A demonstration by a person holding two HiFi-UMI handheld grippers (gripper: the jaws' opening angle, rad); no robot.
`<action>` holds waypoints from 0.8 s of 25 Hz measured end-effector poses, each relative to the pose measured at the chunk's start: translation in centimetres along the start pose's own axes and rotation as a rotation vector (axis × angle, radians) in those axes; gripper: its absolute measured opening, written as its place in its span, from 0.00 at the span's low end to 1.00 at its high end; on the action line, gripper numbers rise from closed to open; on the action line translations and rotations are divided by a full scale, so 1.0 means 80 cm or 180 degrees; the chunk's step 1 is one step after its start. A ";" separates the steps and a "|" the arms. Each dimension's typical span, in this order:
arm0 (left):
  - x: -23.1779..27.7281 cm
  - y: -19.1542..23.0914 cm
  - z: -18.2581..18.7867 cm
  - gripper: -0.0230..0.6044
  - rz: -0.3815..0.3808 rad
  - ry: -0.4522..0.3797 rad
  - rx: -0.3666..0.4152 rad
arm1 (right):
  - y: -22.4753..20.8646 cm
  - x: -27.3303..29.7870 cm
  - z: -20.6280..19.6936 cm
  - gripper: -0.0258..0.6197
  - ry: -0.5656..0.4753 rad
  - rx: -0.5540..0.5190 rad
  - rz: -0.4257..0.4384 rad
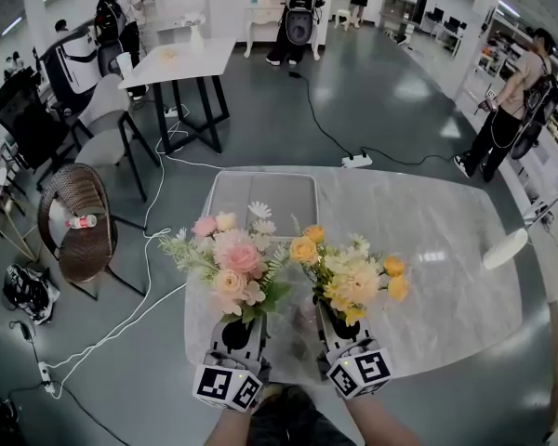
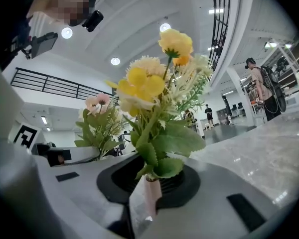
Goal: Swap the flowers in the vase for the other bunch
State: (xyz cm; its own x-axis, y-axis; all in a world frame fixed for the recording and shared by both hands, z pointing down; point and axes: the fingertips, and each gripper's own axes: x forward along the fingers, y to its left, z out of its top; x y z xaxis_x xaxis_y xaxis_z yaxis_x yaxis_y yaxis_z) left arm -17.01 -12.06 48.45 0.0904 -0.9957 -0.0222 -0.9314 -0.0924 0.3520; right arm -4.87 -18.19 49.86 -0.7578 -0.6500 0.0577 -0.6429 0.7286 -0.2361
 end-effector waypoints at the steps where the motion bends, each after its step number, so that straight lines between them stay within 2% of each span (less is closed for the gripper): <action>1: -0.001 0.000 -0.001 0.15 0.0000 0.0003 -0.0002 | 0.000 -0.001 -0.001 0.14 0.0004 -0.0010 -0.0004; 6: -0.002 0.001 -0.005 0.15 0.0006 0.0019 -0.0010 | -0.002 0.000 -0.002 0.16 0.0019 -0.0039 -0.0019; 20: -0.002 0.001 0.000 0.15 0.0010 0.0037 -0.0017 | -0.001 -0.007 -0.010 0.27 0.0088 0.0180 0.0033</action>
State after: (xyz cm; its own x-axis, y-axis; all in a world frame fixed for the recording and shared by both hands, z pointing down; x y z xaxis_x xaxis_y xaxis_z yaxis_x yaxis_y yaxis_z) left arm -17.11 -11.92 48.46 0.0914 -0.9958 -0.0103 -0.9298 -0.0891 0.3572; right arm -4.52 -17.70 50.58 -0.7677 -0.6356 0.0815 -0.6282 0.7214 -0.2914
